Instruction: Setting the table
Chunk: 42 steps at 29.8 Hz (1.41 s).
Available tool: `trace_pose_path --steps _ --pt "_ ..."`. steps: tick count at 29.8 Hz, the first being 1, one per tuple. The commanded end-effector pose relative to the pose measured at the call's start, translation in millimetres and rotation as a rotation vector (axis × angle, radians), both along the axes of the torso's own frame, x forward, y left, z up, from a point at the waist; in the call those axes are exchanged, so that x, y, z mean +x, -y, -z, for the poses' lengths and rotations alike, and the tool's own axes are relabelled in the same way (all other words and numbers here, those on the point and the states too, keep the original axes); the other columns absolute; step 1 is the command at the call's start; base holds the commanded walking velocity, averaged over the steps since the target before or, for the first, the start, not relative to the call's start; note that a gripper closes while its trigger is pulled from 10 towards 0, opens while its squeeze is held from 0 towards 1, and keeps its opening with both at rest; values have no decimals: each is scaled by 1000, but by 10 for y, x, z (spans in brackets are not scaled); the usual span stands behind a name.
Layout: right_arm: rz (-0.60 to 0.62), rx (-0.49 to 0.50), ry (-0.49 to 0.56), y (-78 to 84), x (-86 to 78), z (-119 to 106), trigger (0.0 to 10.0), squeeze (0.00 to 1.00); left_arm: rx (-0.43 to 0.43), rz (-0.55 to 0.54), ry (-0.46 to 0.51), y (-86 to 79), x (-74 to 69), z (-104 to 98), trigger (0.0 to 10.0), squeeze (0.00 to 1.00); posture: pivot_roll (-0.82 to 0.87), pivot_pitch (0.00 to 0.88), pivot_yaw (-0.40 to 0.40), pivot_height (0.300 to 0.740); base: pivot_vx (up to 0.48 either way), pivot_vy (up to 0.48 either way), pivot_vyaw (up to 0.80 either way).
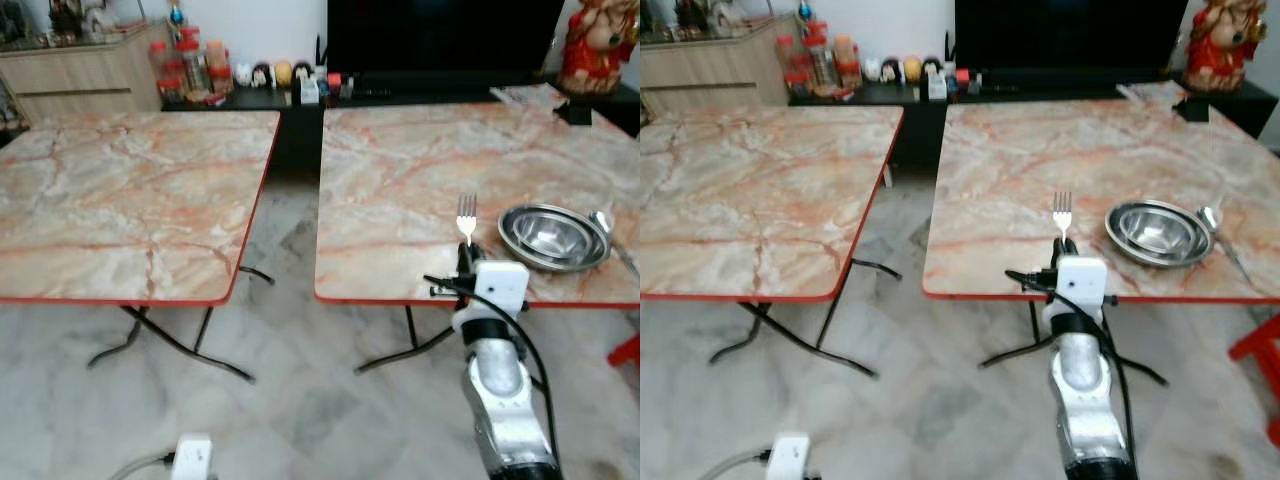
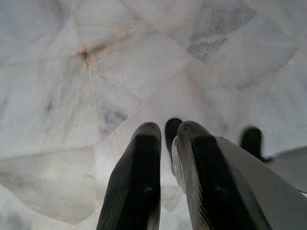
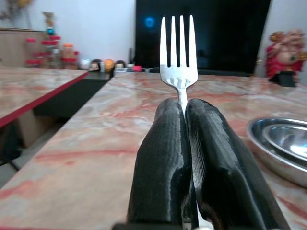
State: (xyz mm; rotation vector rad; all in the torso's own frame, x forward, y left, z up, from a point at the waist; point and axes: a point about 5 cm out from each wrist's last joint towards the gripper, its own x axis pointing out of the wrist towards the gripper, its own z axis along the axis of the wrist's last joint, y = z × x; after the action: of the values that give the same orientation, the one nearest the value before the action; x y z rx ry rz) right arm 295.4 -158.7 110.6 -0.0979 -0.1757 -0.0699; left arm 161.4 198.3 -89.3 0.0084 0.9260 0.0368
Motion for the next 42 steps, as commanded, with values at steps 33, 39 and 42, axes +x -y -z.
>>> trace_pose_path --steps 33,39,42 --pt "34 2 -6 71 19 0 10000 0 -21 -45 34 -15 4 -13 10000 0 -55 0 27 740 0 -195 0" --pt "39 6 -7 70 25 3 10000 0 -1 -36 35 -38 20 -22 10000 0 -51 0 29 740 44 0 0" --pt "42 11 -4 72 22 7 10000 0 2 -36 33 -56 25 -25 10000 0 -53 0 31 740 295 0 0"
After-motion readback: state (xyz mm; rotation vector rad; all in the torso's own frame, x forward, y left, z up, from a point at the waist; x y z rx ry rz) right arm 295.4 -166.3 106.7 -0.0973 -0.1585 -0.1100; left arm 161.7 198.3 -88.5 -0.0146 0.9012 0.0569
